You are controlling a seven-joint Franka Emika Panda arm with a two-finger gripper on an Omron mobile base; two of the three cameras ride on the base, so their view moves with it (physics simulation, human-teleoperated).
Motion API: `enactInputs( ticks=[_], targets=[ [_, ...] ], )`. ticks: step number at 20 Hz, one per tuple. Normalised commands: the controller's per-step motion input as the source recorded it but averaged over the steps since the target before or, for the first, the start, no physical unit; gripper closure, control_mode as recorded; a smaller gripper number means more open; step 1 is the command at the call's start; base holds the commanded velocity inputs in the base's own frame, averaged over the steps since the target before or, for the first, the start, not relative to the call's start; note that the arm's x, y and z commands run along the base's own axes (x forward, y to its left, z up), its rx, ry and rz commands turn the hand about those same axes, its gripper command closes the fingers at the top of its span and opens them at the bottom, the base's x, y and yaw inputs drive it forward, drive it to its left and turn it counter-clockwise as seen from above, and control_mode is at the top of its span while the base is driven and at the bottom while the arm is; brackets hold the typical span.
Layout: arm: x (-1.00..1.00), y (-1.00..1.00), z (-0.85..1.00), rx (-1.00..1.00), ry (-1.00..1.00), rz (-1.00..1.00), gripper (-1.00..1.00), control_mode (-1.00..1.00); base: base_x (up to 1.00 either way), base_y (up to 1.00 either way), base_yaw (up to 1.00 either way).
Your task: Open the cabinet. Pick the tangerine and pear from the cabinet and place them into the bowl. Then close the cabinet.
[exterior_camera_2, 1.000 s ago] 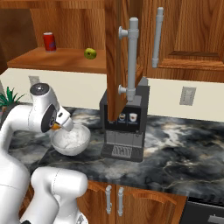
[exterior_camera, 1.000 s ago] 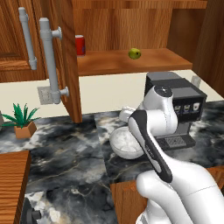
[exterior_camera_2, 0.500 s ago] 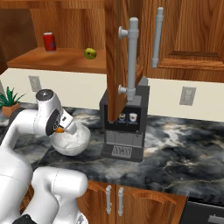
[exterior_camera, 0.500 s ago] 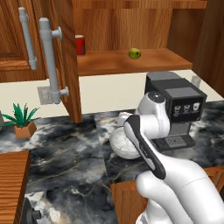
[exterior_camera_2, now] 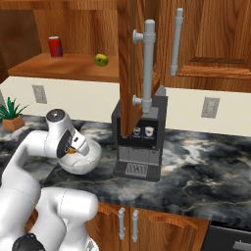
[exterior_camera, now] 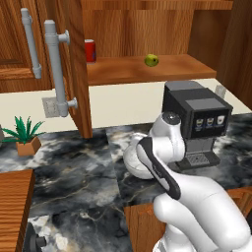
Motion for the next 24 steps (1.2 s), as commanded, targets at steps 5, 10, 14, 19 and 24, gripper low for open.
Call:
enactInputs(
  ticks=[5,10,14,19,24],
  targets=[
    [0.46,0.0,-0.19,-0.01,0.0,0.0,1.0,-1.0,0.0,0.0,0.0],
    [0.29,0.0,-0.14,-0.01,0.0,0.0,-1.0,-1.0,0.0,0.0,0.0],
    [0.0,0.0,0.0,0.0,0.0,0.0,-1.0,-1.0,0.0,0.0,0.0],
    [0.0,0.0,0.0,0.0,0.0,0.0,-1.0,-1.0,0.0,0.0,0.0],
    [0.0,0.0,0.11,0.0,0.0,0.0,-1.0,-1.0,0.0,0.0,0.0]
  ],
)
